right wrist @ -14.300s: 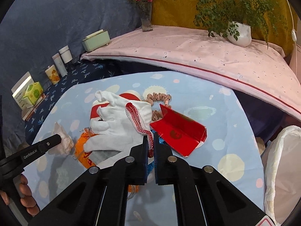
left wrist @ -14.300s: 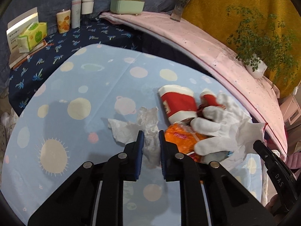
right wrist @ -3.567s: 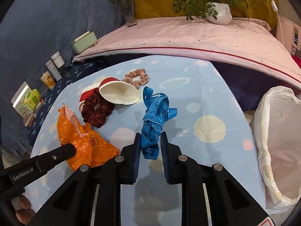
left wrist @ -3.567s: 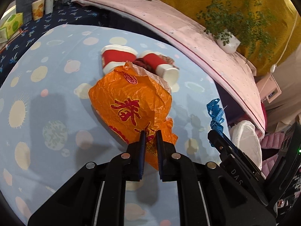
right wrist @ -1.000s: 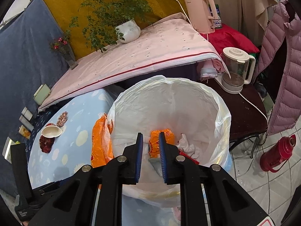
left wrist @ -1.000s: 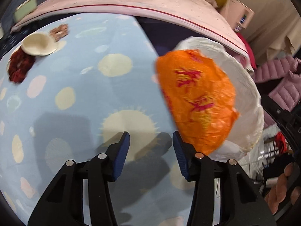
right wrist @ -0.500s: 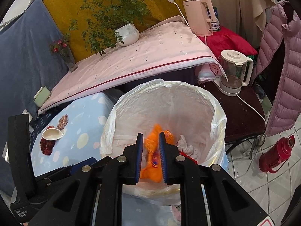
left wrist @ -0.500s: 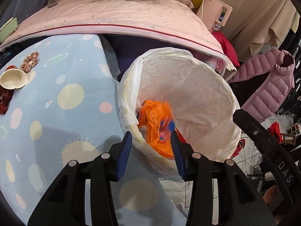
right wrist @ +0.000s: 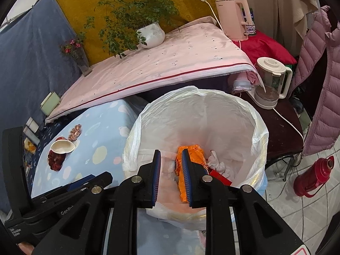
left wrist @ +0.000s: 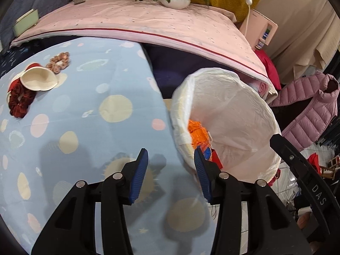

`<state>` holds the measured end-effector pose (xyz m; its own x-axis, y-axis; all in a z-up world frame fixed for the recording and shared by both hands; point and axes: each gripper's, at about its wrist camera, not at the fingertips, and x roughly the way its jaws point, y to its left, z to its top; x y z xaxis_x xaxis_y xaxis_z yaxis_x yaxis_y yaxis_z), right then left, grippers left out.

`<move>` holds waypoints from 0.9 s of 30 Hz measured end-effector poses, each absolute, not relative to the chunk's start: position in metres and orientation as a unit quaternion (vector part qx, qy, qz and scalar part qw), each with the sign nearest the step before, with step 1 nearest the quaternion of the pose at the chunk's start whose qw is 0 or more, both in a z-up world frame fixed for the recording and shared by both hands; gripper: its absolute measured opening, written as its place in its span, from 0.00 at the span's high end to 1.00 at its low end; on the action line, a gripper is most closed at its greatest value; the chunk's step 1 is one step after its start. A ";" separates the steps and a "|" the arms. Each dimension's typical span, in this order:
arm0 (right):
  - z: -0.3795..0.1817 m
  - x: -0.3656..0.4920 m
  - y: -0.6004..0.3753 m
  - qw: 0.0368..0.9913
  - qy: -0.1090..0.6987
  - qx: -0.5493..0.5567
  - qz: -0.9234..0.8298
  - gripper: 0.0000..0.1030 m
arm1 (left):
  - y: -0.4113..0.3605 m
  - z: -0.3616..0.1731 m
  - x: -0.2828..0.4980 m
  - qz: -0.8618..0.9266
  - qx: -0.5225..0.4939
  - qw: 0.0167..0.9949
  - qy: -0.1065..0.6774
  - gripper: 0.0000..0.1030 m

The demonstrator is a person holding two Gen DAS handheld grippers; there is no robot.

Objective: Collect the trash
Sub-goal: 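Move both tools back over the red-and-white cups and dark red scrunchie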

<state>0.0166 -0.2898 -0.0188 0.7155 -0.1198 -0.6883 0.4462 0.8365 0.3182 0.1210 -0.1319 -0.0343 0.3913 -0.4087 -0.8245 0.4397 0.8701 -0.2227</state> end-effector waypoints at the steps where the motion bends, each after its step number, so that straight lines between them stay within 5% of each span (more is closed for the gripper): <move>1: -0.018 0.018 -0.287 0.896 0.343 0.236 -0.157 0.76 | -0.126 -0.033 0.123 -0.249 0.011 0.837 0.488 0.53; 27: -0.009 0.088 -0.160 0.910 0.374 0.165 -0.062 0.73 | 0.039 -0.035 0.173 -0.118 -0.064 0.871 0.473 0.44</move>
<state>0.0879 -0.1600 -0.0088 0.7119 0.0106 -0.7022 0.2359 0.9382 0.2533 0.1728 0.0390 -0.0347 0.5240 -0.2666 -0.8089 0.1460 0.9638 -0.2231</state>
